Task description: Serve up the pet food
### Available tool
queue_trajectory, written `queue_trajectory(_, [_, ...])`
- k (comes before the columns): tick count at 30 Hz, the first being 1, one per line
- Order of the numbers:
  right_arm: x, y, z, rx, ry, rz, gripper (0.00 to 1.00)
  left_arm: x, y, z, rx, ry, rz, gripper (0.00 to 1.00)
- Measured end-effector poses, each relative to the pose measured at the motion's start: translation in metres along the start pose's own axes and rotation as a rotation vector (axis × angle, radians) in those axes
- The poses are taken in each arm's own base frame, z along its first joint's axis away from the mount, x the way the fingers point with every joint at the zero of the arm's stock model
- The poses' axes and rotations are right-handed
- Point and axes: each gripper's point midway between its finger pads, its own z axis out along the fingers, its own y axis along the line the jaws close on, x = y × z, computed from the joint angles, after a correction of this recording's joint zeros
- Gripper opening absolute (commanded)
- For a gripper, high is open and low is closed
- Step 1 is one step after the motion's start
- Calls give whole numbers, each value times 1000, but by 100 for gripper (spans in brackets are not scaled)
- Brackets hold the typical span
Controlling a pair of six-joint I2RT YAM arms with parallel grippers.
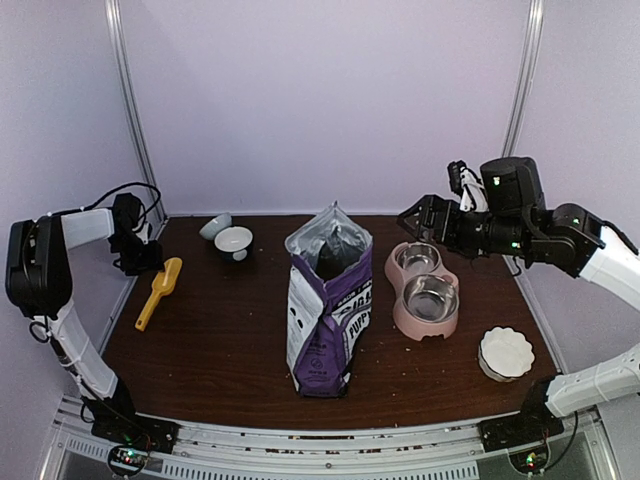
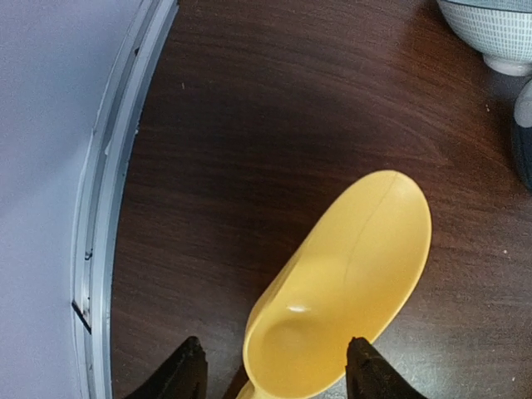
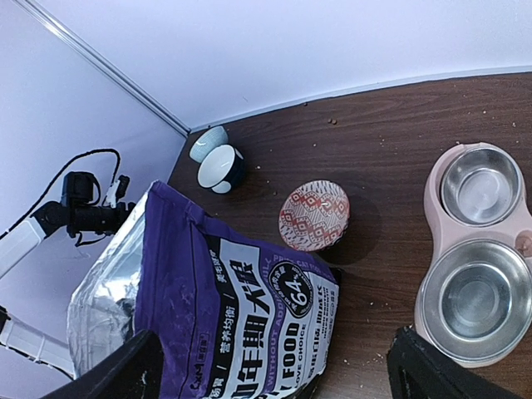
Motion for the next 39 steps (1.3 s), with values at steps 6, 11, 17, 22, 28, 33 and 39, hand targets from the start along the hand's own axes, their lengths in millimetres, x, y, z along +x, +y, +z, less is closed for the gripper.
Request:
queue_trajectory(6, [1,2,12,-9,14,9,96,4,1,22,-10,40,3,51])
queue_trajectory(11, [6,1,20,-10,37,11,95,11,2,32,-9,72,4,35])
queue_trajectory(17, [6,2,24,-19,42,16,95,10,-2,34,11,71,-2,22])
queue_trajectory(22, [7,1,25,-19,48,18,95,9,-4,34,20,67,-3,20])
queue_trajectory(28, [8,0,26,-18,48,18,95,11,-4,40,22,77,-4,17])
queue_trajectory(33, [12,-5,26,-10,54,20,96,19,-4,49,24,109,-13,1])
queue_trajectory(39, [13,-11,17,-10,41,30,96,17,-4,45,26,98,-17,0])
